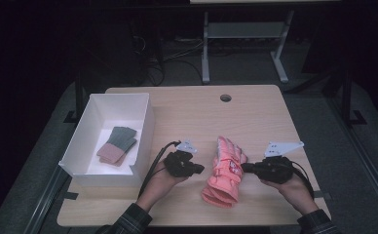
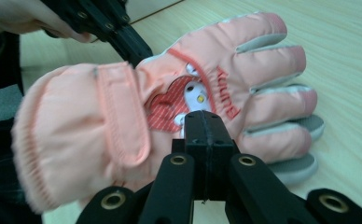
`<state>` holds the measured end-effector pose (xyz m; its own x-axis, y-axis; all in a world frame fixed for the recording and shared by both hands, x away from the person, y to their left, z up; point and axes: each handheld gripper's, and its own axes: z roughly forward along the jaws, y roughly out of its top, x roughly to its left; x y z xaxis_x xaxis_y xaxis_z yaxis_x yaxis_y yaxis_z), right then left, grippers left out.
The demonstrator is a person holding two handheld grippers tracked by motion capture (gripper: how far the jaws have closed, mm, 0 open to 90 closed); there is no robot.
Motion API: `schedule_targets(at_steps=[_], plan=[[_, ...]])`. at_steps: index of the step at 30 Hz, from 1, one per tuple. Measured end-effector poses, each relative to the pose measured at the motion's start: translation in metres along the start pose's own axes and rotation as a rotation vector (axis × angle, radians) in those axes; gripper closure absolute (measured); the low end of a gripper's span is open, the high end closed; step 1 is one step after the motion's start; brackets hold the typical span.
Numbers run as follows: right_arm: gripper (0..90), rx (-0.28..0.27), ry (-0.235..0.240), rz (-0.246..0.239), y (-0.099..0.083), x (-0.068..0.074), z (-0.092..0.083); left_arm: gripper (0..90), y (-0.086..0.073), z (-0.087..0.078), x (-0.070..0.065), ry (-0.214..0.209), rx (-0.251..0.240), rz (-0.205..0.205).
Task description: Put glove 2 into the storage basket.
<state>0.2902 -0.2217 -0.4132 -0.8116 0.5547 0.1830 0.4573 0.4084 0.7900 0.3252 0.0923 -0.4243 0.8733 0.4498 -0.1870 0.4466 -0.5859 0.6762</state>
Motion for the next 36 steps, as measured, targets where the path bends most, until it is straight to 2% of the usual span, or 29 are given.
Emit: schedule_targets(at_steps=[2, 5, 6, 7, 10, 11, 12, 13, 16, 18, 21, 23, 28, 29, 32, 36], plan=[[90.0, 0.004, -0.002, 0.0, 0.001, -0.001, 0.003, 87.2, 0.001, -0.001, -0.001, 0.0, -0.009, -0.015], [90.0, 0.018, -0.011, -0.005, 0.002, -0.003, 0.012, 82.4, 0.004, -0.006, -0.002, 0.006, 0.001, -0.013], [90.0, 0.032, -0.016, -0.007, 0.001, -0.004, 0.018, 76.2, 0.005, -0.008, -0.003, 0.013, 0.005, -0.005], [90.0, 0.032, -0.016, -0.007, 0.001, -0.004, 0.018, 76.2, 0.006, -0.009, -0.004, 0.02, 0.005, -0.003], [90.0, 0.076, -0.031, -0.025, -0.004, -0.004, 0.029, 63.4, 0.012, -0.013, -0.008, 0.032, -0.005, 0.005], [90.0, 0.076, -0.031, -0.025, -0.004, -0.004, 0.029, 63.4, 0.014, -0.014, -0.009, 0.038, -0.006, 0.011], [90.0, 0.098, -0.038, -0.023, -0.006, -0.003, 0.034, 56.7, 0.016, -0.015, -0.011, 0.039, -0.011, 0.015], [90.0, 0.098, -0.038, -0.023, -0.006, -0.003, 0.034, 56.7, 0.019, -0.016, -0.011, 0.034, -0.01, 0.018], [90.0, 0.111, -0.043, -0.024, -0.009, -0.002, 0.039, 46.4, 0.027, -0.016, -0.014, 0.028, -0.019, 0.007], [90.0, 0.118, -0.058, -0.036, -0.011, 0.0, 0.043, 38.0, 0.031, -0.013, -0.014, 0.027, -0.03, -0.001], [90.0, 0.125, -0.07, -0.046, -0.011, 0.001, 0.045, 34.7, 0.039, -0.006, -0.014, 0.016, -0.048, -0.028], [90.0, 0.135, -0.082, -0.056, -0.011, 0.003, 0.047, 28.8, 0.047, 0.002, -0.012, 0.017, -0.043, -0.026], [90.0, 0.133, -0.081, -0.054, -0.011, 0.003, 0.047, 24.6, 0.056, 0.018, -0.013, 0.0, -0.033, -0.028], [90.0, 0.134, -0.082, -0.05, -0.011, 0.003, 0.047, 24.0, 0.059, 0.023, -0.013, -0.009, -0.047, -0.048], [90.0, 0.134, -0.081, -0.049, -0.011, 0.003, 0.047, 23.3, 0.063, 0.028, -0.014, -0.014, -0.053, -0.054], [90.0, 0.135, -0.081, -0.049, -0.011, 0.003, 0.047, 20.2, 0.064, 0.04, -0.016, -0.014, -0.006, -0.042]])
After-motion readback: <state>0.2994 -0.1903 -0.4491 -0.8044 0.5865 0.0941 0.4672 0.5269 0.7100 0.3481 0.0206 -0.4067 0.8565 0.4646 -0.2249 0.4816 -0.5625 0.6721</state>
